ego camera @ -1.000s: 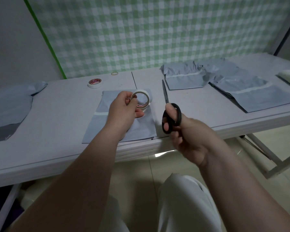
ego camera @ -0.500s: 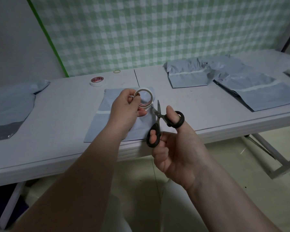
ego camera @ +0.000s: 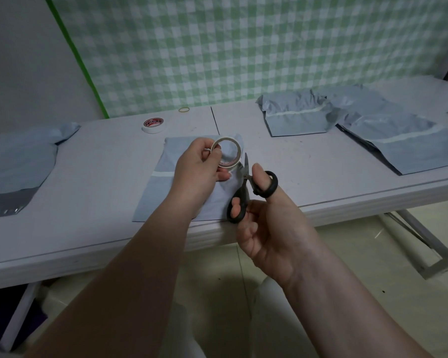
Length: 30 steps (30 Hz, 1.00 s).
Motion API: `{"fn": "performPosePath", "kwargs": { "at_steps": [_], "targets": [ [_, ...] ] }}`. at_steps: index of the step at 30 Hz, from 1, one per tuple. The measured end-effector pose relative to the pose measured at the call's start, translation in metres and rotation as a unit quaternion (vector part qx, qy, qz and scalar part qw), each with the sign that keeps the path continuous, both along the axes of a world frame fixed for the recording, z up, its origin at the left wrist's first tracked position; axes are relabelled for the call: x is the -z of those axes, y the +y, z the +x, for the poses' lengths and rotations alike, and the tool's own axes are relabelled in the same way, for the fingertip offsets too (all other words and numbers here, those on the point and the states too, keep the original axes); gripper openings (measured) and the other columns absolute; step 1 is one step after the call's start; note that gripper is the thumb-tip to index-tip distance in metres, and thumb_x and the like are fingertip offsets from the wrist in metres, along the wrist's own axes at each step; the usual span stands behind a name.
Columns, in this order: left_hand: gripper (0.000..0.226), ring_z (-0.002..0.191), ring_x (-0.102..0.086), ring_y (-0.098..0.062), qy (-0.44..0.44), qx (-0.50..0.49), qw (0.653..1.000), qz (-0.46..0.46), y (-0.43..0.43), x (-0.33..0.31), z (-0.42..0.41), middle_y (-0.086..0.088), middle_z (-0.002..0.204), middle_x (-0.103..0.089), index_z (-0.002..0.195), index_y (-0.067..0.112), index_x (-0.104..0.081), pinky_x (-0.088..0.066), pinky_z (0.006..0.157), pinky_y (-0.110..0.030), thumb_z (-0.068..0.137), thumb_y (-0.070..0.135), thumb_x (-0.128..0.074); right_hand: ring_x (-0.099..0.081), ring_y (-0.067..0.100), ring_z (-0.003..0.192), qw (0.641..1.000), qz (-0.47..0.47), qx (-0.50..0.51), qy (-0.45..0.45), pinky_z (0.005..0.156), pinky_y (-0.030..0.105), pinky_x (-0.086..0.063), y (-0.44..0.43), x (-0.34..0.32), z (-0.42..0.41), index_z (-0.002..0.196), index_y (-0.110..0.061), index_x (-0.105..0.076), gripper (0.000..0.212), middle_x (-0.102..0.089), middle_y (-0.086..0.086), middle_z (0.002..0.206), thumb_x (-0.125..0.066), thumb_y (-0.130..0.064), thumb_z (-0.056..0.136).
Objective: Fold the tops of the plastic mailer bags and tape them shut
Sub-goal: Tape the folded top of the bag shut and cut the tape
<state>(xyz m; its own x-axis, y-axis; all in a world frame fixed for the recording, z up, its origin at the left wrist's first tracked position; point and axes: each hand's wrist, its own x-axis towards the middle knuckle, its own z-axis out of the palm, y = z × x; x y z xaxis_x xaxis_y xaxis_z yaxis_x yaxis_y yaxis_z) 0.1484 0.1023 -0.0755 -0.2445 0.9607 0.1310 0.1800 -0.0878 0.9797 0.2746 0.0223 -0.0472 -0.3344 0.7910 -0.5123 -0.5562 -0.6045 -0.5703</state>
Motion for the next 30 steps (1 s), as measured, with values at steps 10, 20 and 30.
{"fn": "performPosePath", "kwargs": {
  "at_steps": [10,20,30],
  "targets": [
    [0.010,0.057,-0.062,-0.003,-0.008,-0.001,1.000,0.003,0.0003,0.0008,-0.0009,-0.006,0.087,-0.058,0.091,0.017,-0.056,-0.056,0.075,-0.033,0.098,0.015,-0.048,-0.035,0.006,0.044,0.998,0.037,0.000,-0.046,0.033,0.013,-0.035,-0.0001,0.0056,-0.0005,0.083,-0.015,-0.064,0.038,-0.054,0.000,0.059,-0.068,-0.052,0.074],
    [0.012,0.056,-0.062,-0.004,-0.005,-0.003,1.000,0.003,0.0020,0.0026,-0.0008,-0.004,0.085,-0.059,0.088,0.018,-0.056,-0.056,0.078,-0.039,0.098,0.016,-0.049,-0.037,0.007,0.051,0.999,0.032,0.020,-0.028,0.031,0.011,-0.030,0.0011,0.0072,0.0002,0.072,-0.016,-0.064,0.028,-0.054,0.001,0.060,-0.072,-0.043,0.073],
    [0.009,0.057,-0.063,-0.005,-0.007,-0.006,1.000,0.000,0.0021,0.0028,-0.0012,-0.007,0.088,-0.060,0.093,0.015,-0.057,-0.056,0.078,-0.039,0.097,0.016,-0.049,-0.037,0.004,0.043,0.998,0.033,0.018,-0.059,0.031,0.012,-0.029,0.0003,0.0066,0.0010,0.063,-0.017,-0.063,0.030,-0.053,0.000,0.057,-0.072,-0.045,0.071]
  ]
}}
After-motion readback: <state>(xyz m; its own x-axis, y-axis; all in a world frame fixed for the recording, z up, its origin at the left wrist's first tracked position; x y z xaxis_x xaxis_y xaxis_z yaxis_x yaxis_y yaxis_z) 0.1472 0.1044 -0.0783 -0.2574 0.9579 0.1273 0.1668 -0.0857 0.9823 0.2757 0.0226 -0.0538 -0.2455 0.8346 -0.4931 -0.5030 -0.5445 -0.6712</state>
